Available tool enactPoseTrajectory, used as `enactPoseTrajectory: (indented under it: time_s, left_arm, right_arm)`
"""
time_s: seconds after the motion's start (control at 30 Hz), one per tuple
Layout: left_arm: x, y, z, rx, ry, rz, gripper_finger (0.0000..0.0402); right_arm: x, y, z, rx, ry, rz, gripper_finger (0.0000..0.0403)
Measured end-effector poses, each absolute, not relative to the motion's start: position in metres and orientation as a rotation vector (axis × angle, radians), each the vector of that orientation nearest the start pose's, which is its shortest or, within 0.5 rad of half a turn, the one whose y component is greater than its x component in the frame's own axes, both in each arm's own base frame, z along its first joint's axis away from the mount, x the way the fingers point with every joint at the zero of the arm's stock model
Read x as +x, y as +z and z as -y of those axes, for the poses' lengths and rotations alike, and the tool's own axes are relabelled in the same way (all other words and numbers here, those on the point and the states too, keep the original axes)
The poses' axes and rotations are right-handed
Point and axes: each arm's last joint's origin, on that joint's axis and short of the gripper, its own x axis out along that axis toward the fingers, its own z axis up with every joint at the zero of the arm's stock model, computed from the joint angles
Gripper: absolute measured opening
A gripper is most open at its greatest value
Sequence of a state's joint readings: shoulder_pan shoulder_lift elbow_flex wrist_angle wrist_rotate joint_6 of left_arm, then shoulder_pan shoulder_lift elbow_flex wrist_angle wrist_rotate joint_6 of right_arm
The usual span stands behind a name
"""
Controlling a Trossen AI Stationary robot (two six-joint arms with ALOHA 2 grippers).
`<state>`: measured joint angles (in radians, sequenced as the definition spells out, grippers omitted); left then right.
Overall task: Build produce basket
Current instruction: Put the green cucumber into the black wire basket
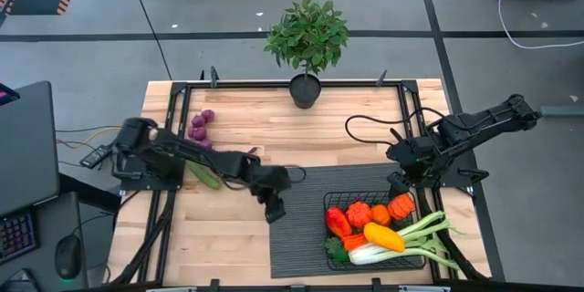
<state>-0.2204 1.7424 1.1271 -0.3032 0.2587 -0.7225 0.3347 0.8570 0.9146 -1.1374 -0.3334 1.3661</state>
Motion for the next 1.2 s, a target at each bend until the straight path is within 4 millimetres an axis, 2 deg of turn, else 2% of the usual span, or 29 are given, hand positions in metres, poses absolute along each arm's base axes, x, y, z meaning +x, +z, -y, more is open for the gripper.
enactPoseTrajectory:
  time_s: [0.13,0.27,0.4,0.57,0.7,0.9,1.0,1.1,1.2]
  left_arm:
    - [0.331,0.228,0.066,-0.613,-0.079,-1.005,0.0133]
    - [0.296,0.245,0.038,-0.478,0.063,-1.13,0.0133]
    - [0.264,0.251,0.02,-0.308,0.044,-1.332,0.0133]
    - [0.239,0.25,0.017,-0.048,-0.111,-1.567,0.0152]
    - [0.226,0.234,0.015,0.046,-0.156,-1.678,0.0199]
    - [0.195,0.191,0.013,0.047,-0.171,-1.865,0.0302]
    - [0.183,0.173,0.012,0.041,-0.146,-1.916,0.0339]
    - [0.194,0.175,0.011,0.105,-0.113,-1.811,0.0353]
    - [0.198,0.168,0.01,0.175,-0.133,-1.752,0.0354]
  right_arm:
    - [0.123,0.293,-0.052,1.154,-0.247,-1.306,0.0373]
    - [0.123,0.293,-0.052,1.131,-0.244,-1.291,0.0373]
    - [0.124,0.293,-0.051,1.114,-0.26,-1.263,0.0373]
    - [0.125,0.293,-0.05,1.082,-0.273,-1.226,0.0373]
    - [0.127,0.293,-0.049,1.065,-0.295,-1.189,0.0373]
    - [0.129,0.295,-0.049,1.06,-0.299,-1.14,0.0373]
    - [0.129,0.295,-0.049,1.046,-0.298,-1.135,0.0373]
    - [0.129,0.295,-0.049,1.024,-0.292,-1.132,0.0373]
    - [0.129,0.294,-0.048,1.013,-0.299,-1.127,0.0373]
